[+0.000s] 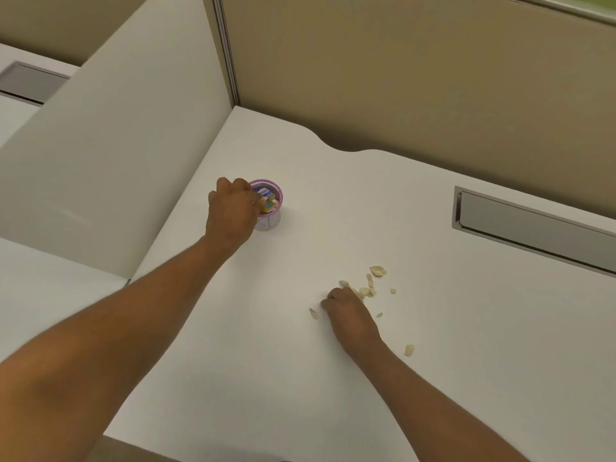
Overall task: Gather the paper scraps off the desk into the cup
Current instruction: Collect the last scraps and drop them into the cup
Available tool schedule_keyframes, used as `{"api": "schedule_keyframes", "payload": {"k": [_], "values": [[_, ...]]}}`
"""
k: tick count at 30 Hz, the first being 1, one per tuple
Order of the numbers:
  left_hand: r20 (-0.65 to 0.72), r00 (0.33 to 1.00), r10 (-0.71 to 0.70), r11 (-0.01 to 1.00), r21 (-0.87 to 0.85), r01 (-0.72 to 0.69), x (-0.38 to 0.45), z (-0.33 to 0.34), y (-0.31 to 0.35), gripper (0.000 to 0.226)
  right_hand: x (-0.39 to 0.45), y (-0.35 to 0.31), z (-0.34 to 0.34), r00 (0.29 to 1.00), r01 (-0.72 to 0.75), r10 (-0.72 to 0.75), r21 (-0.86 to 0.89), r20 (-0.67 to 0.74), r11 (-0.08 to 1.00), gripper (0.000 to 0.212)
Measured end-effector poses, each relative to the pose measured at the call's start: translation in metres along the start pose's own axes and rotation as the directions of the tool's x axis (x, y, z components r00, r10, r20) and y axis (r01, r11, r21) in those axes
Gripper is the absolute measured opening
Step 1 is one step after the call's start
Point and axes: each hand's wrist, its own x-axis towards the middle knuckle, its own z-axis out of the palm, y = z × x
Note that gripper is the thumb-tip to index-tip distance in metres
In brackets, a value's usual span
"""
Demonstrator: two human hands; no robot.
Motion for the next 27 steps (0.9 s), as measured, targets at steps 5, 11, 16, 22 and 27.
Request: {"api": "schedule_keyframes", "payload": {"k": [5, 11, 16, 22, 27], "values": [[-0.076, 0.995, 0.067, 0.978, -0.193, -0.08, -0.023, 0.012, -0.009, 0.042, 0.001, -0.019, -0.014, 0.979, -0.157, 0.186, 0.276, -0.079, 0.948, 0.023], [-0.228, 0.973, 0.046, 0.93, -0.345, -0.124, -0.093, 0.032, -0.006, 0.039, 0.073, -0.071, -0.08, 0.892, -0.019, 0.253, 0.528, -0.374, 0.849, 0.013], [-0.037, 0.98, 0.194, 0.886, -0.422, -0.192, -0.151, 0.053, 0.008, 0.035, 0.165, -0.098, -0.113, 0.924, 0.1, 0.045, 0.352, -0.381, 0.931, 0.017], [0.061, 0.958, 0.28, 0.868, -0.442, -0.225, -0.179, 0.066, 0.014, 0.035, 0.203, -0.089, -0.117, 0.991, 0.106, -0.078, 0.283, -0.108, 0.953, 0.019], [0.141, 0.937, 0.319, 0.866, -0.445, -0.228, -0.169, 0.075, 0.01, 0.035, 0.146, -0.039, -0.124, 0.911, 0.044, 0.155, 0.465, -0.381, 0.884, 0.022]]}}
